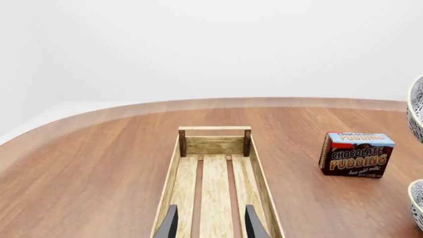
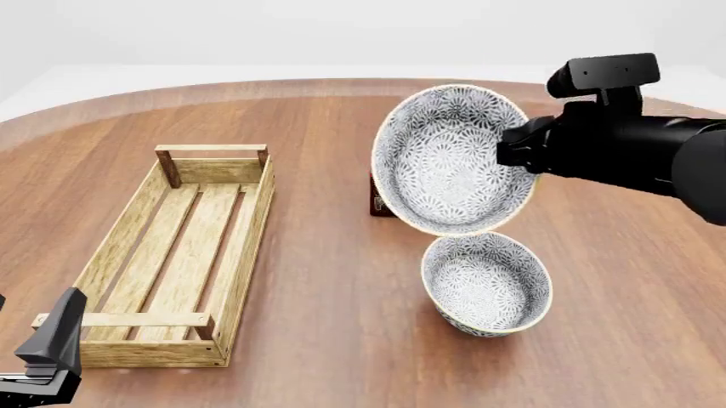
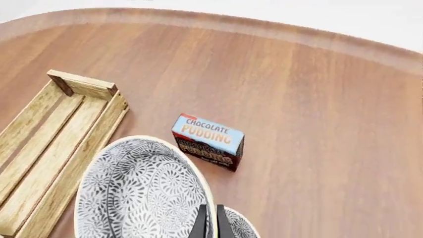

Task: Stack the left bowl on the right bowl and place them in the tray.

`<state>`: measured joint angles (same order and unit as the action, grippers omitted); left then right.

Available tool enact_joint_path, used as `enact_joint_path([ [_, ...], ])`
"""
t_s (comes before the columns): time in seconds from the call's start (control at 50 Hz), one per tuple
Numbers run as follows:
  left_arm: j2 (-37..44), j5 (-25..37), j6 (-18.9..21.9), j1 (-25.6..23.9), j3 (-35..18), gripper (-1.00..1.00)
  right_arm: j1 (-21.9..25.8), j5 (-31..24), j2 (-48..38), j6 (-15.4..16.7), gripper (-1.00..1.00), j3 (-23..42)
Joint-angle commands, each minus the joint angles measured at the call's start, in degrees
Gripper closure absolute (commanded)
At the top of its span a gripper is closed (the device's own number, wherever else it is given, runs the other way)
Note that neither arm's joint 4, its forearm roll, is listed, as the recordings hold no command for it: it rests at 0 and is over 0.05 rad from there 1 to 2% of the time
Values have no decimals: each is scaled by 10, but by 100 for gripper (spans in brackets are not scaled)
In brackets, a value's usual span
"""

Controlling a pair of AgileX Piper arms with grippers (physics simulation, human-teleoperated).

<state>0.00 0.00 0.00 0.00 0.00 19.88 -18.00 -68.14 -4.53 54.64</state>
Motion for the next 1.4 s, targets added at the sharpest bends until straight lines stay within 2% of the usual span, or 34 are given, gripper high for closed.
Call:
enact_joint_path([
  [0.02, 0, 0, 0, 0, 0, -100, -28, 41, 19, -48, 100, -62],
  [0.38, 0, 0, 0, 0, 0, -100, -65, 92, 16, -78, 100, -128],
  [0.88, 0, 0, 0, 0, 0, -100, -76, 173, -23, -109, 100, -194],
  [1.4, 0, 0, 0, 0, 0, -100, -86, 220, -35, -126, 100, -245],
])
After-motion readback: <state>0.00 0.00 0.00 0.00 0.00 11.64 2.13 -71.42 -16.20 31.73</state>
